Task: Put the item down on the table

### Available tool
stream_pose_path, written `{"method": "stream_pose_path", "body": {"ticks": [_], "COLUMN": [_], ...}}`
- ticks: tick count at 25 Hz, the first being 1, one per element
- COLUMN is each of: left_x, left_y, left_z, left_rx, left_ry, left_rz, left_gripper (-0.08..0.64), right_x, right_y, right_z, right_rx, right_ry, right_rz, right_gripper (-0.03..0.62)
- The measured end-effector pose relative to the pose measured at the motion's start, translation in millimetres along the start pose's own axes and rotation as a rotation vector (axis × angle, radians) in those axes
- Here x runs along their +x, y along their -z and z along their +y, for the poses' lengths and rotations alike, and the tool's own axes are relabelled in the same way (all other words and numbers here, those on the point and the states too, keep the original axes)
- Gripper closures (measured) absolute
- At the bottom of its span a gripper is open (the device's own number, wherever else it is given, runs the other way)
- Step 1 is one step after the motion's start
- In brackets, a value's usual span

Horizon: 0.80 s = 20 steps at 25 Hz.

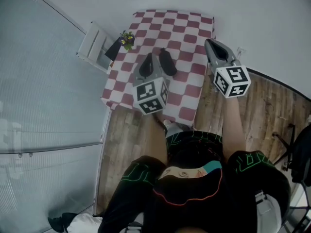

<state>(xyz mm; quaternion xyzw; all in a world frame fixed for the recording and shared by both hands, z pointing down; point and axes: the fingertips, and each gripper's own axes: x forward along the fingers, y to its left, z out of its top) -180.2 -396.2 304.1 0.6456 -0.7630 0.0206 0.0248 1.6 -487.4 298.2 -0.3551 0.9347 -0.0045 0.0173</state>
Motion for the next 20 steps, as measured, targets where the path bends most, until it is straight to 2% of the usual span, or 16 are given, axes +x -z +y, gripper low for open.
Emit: {"method": "stream_pose_path", "body": {"ticks": [7,20], "left_x": [7,10], "left_y": [1,9], "left_z": [-12,-2], "left_rx": [0.0,-0.008], "left_ry": [0.048,0.046], "left_rz": [-0.001,0.021], "left_gripper": [0.551,0.551], "right_x": [-1,5], "right_y": [-5,-3], "right_z": [-1,5], "right_rx": [-0.011,-0.013], "right_ry": [0.01,0.003], "right_rz": [-0.013,-0.012], "right_gripper": [0.589,0.589]}}
